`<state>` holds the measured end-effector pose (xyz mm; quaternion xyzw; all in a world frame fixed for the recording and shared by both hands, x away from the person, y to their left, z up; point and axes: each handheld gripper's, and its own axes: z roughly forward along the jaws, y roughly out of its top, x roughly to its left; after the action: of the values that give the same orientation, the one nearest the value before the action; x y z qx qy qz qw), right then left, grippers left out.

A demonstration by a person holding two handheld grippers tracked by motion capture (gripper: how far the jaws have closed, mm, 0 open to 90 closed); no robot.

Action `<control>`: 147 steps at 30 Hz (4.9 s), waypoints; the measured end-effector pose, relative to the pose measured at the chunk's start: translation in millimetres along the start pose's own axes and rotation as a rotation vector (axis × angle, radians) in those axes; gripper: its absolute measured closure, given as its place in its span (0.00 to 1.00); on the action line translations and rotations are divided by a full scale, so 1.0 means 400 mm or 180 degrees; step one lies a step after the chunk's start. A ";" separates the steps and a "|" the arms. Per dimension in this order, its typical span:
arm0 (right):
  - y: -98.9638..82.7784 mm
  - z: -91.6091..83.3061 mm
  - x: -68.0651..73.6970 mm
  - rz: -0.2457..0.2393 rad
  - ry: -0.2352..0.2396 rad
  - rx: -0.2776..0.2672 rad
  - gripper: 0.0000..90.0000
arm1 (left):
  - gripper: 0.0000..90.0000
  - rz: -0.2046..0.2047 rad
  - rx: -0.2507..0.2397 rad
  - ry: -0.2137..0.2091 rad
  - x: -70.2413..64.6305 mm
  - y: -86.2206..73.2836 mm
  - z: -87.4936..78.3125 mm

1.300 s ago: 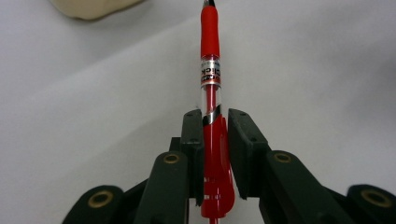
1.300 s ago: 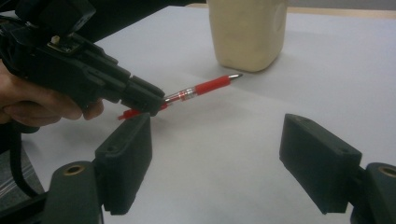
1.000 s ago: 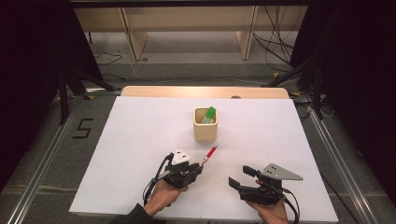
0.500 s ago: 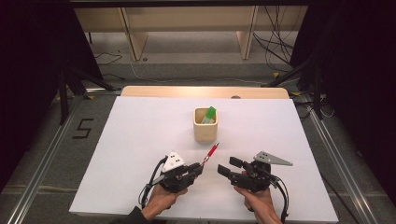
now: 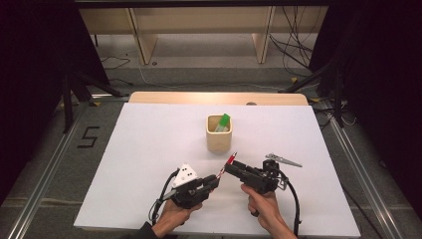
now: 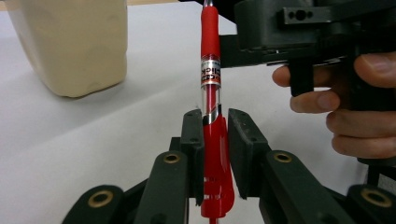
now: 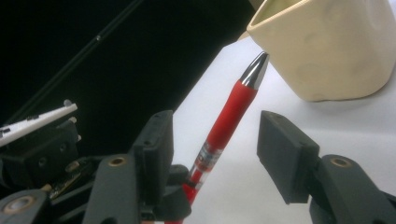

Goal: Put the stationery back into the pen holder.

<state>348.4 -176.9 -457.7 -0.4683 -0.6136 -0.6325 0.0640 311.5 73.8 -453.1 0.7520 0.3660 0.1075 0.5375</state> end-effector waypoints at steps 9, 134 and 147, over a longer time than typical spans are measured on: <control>0.000 0.018 -0.010 0.0198 0.0092 -0.0037 0.63 | 0.85 -0.0009 -0.0050 -0.0049 -0.006 0.002 -0.003; 0.336 0.214 -0.018 -0.1090 -0.1294 -0.0433 0.89 | 0.24 0.0210 0.0211 0.0350 0.172 -0.068 -0.180; 0.315 0.219 -0.035 -0.1066 -0.1330 -0.0385 0.88 | 0.24 0.0205 0.0210 0.0355 0.173 -0.066 -0.182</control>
<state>483.9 -140.6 -393.6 -0.4837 -0.6434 -0.5595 -0.1976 308.6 177.2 -463.6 0.7735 0.3743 0.1543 0.4875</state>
